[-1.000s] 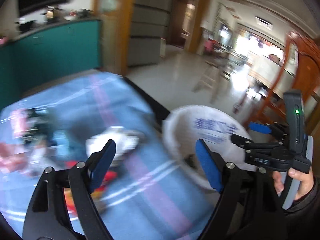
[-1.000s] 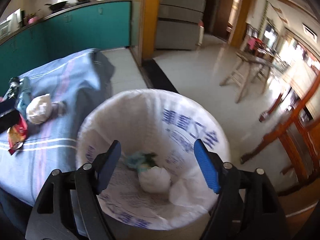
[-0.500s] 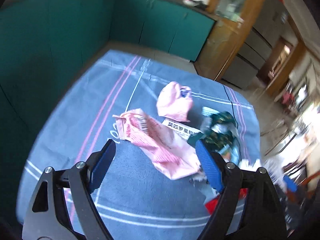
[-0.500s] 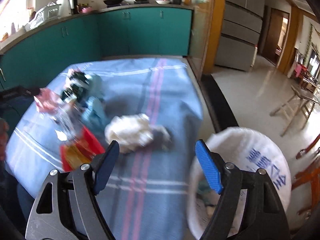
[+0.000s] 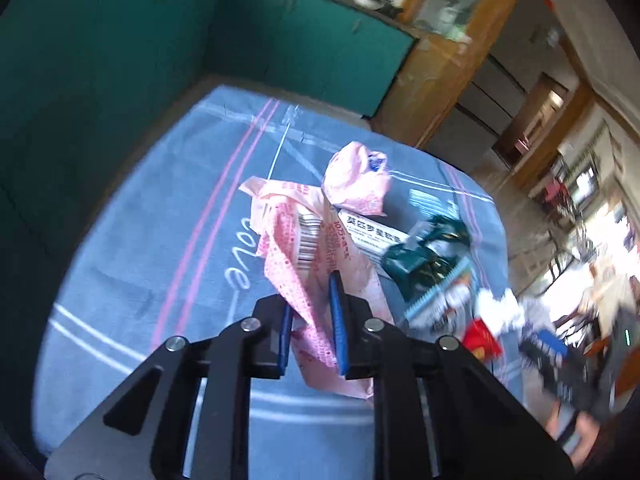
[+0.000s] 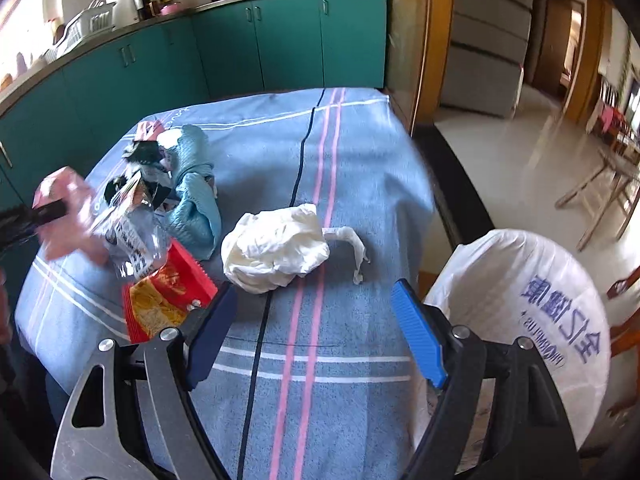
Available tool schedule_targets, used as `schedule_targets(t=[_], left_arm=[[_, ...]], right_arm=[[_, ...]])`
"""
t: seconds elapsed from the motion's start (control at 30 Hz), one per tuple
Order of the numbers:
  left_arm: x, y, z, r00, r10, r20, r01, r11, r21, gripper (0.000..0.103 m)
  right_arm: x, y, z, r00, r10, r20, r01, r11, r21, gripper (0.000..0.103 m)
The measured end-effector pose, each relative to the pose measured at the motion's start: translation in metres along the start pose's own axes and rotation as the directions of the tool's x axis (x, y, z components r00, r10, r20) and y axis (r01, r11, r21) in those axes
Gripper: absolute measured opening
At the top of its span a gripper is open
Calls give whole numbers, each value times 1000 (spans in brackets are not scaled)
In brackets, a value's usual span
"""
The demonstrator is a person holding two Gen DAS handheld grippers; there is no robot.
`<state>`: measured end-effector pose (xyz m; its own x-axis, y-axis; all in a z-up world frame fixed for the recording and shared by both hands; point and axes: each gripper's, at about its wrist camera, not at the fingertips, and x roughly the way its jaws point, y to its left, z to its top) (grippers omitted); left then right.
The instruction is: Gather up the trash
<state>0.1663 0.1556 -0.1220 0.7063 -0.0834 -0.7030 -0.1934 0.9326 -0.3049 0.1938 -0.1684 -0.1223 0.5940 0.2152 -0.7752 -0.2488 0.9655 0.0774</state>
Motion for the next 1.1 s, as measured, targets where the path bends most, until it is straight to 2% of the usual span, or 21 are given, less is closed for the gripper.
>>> schedule_targets(t=[0.1, 0.27, 0.4, 0.47, 0.5, 0.53, 0.57, 0.63, 0.83, 1.1], left_arm=[[-25, 3, -6, 999, -45, 18, 43, 995, 89, 18], [-39, 0, -17, 996, -88, -25, 91, 978, 190, 18], [-20, -3, -24, 993, -92, -75, 105, 976, 189, 19], [-10, -1, -27, 992, -85, -93, 100, 980, 173, 21], [-10, 0, -30, 992, -83, -93, 98, 981, 169, 23], [-9, 1, -31, 992, -83, -95, 98, 982, 165, 29], [-7, 2, -32, 992, -80, -100, 95, 982, 161, 32], [-6, 4, -33, 993, -62, -104, 78, 984, 159, 46], [-2, 10, -33, 994, -29, -105, 43, 990, 132, 63], [-4, -3, -33, 996, 18, -91, -2, 986, 169, 66]], right_arm=[[9, -2, 5, 999, 34, -11, -34, 999, 35, 78], [31, 6, 19, 997, 72, -21, -70, 993, 93, 78], [50, 16, 29, 997, 62, -44, -57, 993, 107, 78], [53, 24, 31, 997, 61, -49, -56, 995, 87, 73], [53, 28, 30, 997, 62, -48, -58, 996, 71, 62], [53, 31, 30, 996, 74, -47, -71, 996, 56, 54], [52, 35, 30, 995, 88, -45, -86, 995, 41, 51], [48, 38, 29, 996, 83, -36, -83, 996, 14, 45], [25, 27, 26, 998, 57, 8, -58, 998, 18, 44], [-9, 3, 14, 997, -69, 33, 71, 996, -49, 44]])
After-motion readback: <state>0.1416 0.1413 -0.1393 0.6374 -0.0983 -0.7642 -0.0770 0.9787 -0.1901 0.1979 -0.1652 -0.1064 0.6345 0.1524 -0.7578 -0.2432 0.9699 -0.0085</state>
